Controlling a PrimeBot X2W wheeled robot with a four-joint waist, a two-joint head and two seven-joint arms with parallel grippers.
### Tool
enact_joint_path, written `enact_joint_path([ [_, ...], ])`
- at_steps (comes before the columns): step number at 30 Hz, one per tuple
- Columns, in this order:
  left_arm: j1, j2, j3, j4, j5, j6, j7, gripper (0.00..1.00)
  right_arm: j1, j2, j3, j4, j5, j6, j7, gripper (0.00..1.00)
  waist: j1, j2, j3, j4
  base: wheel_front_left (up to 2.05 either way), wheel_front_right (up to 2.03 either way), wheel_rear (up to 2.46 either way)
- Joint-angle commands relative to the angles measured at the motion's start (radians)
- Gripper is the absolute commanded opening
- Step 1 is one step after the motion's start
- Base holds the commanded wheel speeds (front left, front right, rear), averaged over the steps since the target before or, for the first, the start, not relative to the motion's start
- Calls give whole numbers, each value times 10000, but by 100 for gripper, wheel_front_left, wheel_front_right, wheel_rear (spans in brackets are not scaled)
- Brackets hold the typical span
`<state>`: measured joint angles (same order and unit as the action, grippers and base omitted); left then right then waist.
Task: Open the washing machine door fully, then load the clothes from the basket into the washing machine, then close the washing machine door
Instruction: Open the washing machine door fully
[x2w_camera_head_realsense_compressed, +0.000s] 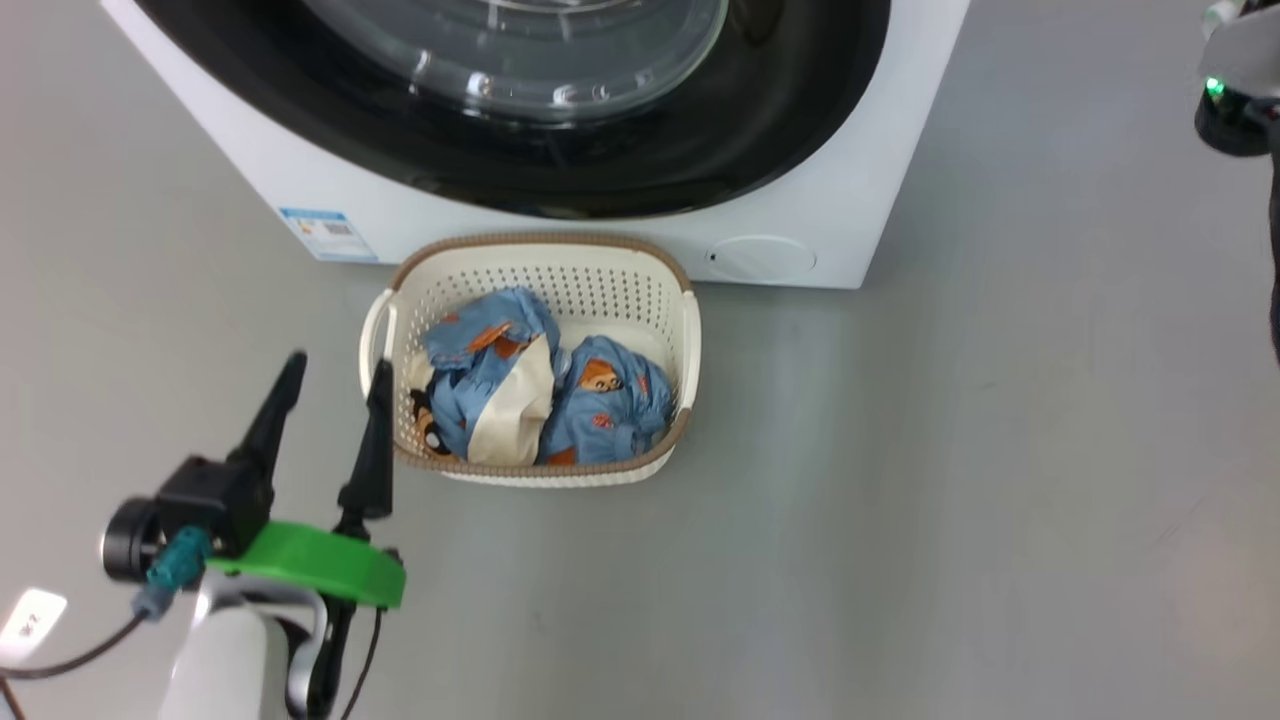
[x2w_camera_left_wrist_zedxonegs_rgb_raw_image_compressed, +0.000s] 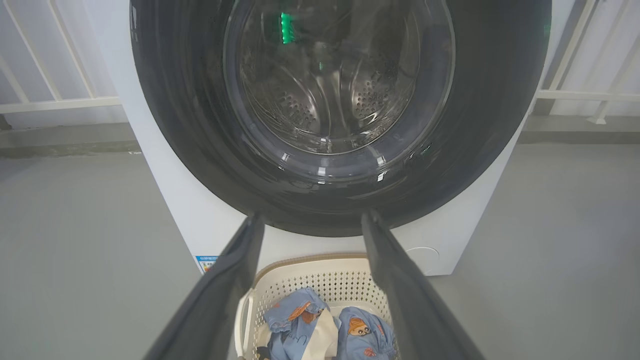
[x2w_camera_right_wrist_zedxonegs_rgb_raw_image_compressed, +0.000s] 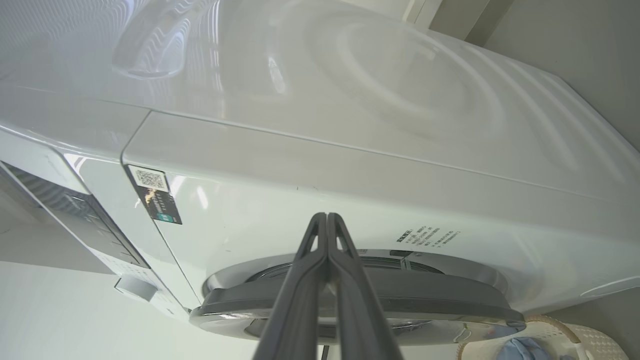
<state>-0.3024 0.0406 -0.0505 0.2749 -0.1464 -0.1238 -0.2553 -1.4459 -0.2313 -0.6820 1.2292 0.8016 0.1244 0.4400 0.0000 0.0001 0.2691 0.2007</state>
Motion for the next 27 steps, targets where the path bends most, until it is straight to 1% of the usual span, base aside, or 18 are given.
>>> enact_joint_path([
  [1,-441,182,299,-385,15,-32,-65,100,-634,80,37,-58,-171,63,103,0,0,-1,380,198,0,0,0],
  [11,-672,118,309,-617,47,-39,-65,100,-1170,371,128,321,-514,63,943,0,0,-1,800,349,0,0,0],
  [20,-739,101,292,-722,-20,-39,-65,100,-1553,346,138,450,-842,63,1147,0,0,-1,1059,572,0,0,0],
  [27,-846,99,174,-871,-209,59,-65,100,-1820,441,221,540,-1234,63,1335,0,0,-1,1309,685,0,0,0],
])
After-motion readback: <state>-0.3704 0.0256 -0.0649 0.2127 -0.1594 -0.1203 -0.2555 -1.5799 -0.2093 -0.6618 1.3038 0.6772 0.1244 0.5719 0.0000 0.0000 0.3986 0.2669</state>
